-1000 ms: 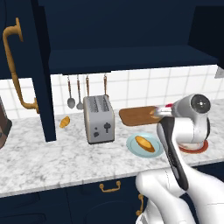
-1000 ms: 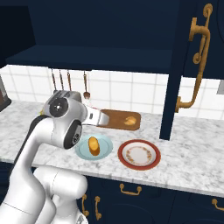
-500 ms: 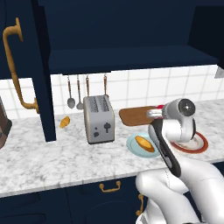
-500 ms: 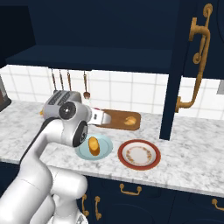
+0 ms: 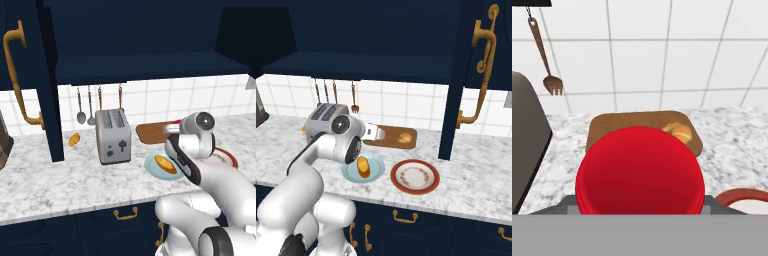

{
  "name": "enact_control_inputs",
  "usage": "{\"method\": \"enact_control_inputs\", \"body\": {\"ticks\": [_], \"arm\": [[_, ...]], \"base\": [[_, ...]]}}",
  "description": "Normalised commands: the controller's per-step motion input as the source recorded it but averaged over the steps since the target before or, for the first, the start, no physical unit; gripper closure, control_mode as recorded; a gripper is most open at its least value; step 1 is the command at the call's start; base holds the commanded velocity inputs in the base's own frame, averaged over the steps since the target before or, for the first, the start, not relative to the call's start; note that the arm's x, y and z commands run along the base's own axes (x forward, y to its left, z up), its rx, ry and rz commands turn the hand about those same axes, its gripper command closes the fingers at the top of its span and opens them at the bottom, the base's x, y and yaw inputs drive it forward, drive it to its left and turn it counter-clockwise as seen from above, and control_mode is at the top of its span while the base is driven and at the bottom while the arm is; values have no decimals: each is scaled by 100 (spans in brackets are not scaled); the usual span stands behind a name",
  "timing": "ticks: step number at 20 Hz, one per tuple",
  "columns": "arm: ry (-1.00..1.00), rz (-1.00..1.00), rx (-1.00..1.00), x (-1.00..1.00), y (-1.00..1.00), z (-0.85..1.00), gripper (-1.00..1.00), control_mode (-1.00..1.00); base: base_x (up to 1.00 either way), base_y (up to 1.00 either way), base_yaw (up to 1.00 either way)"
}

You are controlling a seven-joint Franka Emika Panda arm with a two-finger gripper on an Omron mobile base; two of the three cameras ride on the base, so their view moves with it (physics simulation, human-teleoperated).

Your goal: From the different types of pastries on the counter, select a croissant and place it on the cutting board. Then retrieve a jar of jam from the cabinet and place it alongside the croissant on the cutting board.

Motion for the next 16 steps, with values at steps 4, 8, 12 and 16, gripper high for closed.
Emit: {"method": "enact_control_inputs", "body": {"ticks": [4,8,12,16], "arm": [[0,0,0,34,0,-26,100,-100],[0,0,-1,26,0,-28,100,-100],[0,0,0,21,0,-16,100,-100],[0,0,0,11,0,-5,100,-100]], "base": [[0,0,0],[0,0,0],[0,0,0],[0,0,0]]}}
